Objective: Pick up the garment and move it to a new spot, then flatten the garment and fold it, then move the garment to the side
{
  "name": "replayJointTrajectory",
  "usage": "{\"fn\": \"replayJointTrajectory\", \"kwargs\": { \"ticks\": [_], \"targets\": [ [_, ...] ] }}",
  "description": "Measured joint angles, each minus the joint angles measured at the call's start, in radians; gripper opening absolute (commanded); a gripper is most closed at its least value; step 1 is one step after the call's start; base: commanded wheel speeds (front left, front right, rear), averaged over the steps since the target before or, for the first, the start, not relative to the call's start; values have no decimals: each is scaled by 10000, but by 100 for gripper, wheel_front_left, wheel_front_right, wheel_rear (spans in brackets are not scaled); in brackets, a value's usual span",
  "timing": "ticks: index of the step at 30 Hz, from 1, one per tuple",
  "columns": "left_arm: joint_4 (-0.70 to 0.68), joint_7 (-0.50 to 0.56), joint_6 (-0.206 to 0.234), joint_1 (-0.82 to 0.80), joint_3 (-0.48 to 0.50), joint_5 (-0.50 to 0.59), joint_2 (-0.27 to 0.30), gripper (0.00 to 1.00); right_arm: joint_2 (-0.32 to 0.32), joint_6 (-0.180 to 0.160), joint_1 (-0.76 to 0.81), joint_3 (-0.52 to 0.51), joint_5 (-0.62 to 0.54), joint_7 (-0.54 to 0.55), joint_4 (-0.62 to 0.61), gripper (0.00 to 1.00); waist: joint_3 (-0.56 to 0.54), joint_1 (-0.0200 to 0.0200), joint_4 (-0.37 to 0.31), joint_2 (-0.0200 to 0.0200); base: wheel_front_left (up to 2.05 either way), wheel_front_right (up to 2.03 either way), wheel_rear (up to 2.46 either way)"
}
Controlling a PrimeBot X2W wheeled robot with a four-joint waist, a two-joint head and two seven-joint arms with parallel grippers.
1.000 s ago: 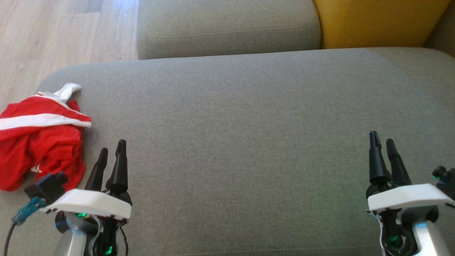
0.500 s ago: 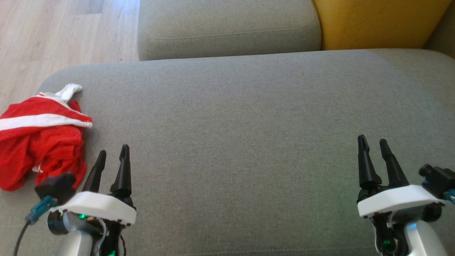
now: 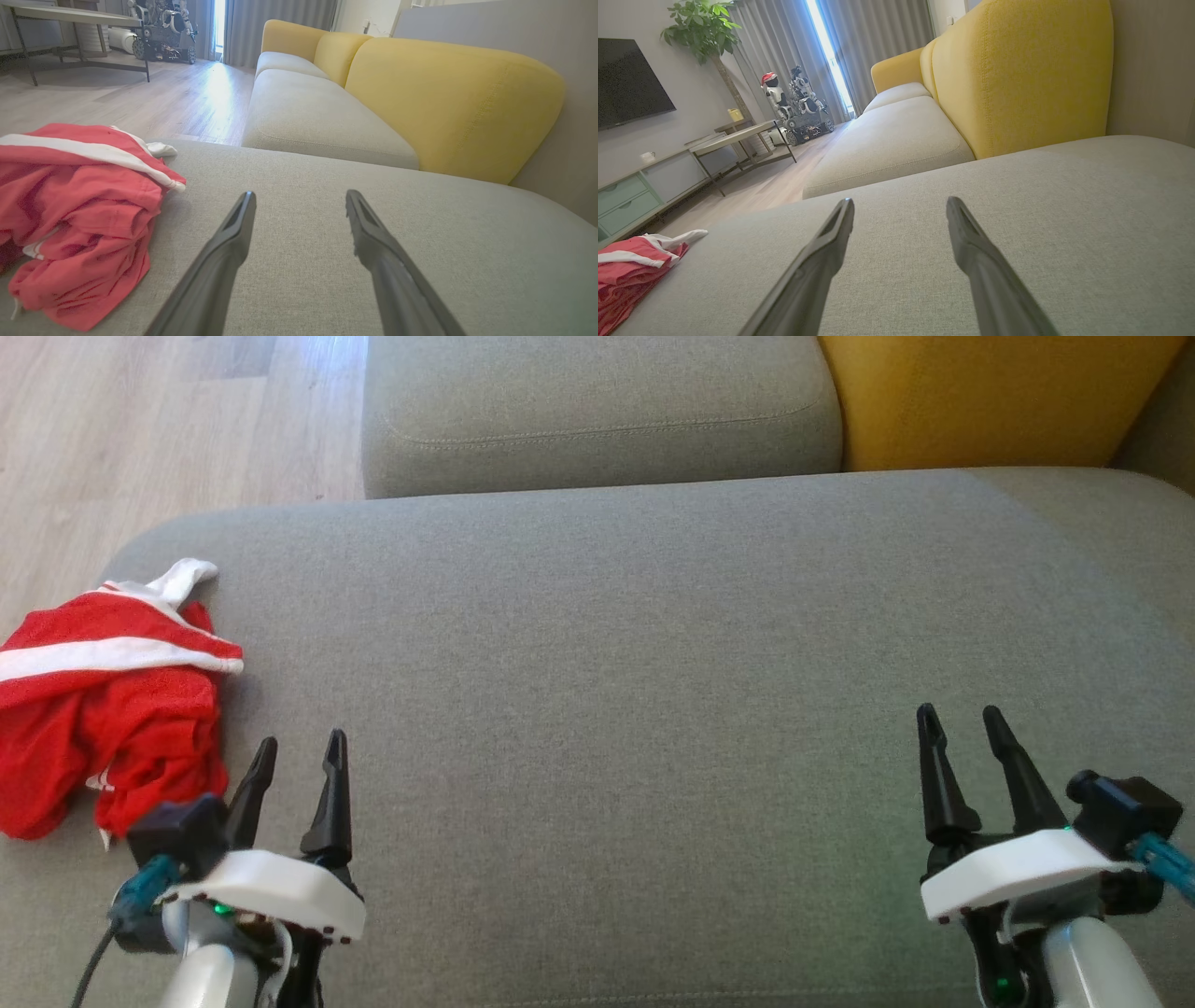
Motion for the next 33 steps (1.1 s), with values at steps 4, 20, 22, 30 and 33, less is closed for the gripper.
{"fn": "replayJointTrajectory", "kwargs": {
  "ticks": [4, 20, 22, 30, 33],
  "targets": [
    [21, -96, 75, 0, -90, 449, 40, 100, 81, 0, 12, -2, -483, -10, 29, 100, -6, 0, 7, 0, 0, 0, 0],
    [286, -581, 174, -1, -291, 2015, 52, 100, 249, 0, 43, -221, -1988, -63, 46, 100, -28, 0, 16, 0, 0, 0, 0],
    [291, -650, 178, -1, -307, 2228, 52, 100, 284, 0, 64, -255, -2142, -65, 46, 100, -28, 0, 16, 0, 0, 0, 0],
    [420, -800, 245, -1, -253, 2629, -35, 100, 391, 0, 226, -284, -2443, -138, 63, 100, -48, 0, 11, 0, 0, 0, 0],
    [508, -800, 238, -1, -222, 2535, -77, 100, 399, 0, 226, -303, -2366, -136, 65, 100, -52, 0, 15, 0, 0, 0, 0]
  ]
}}
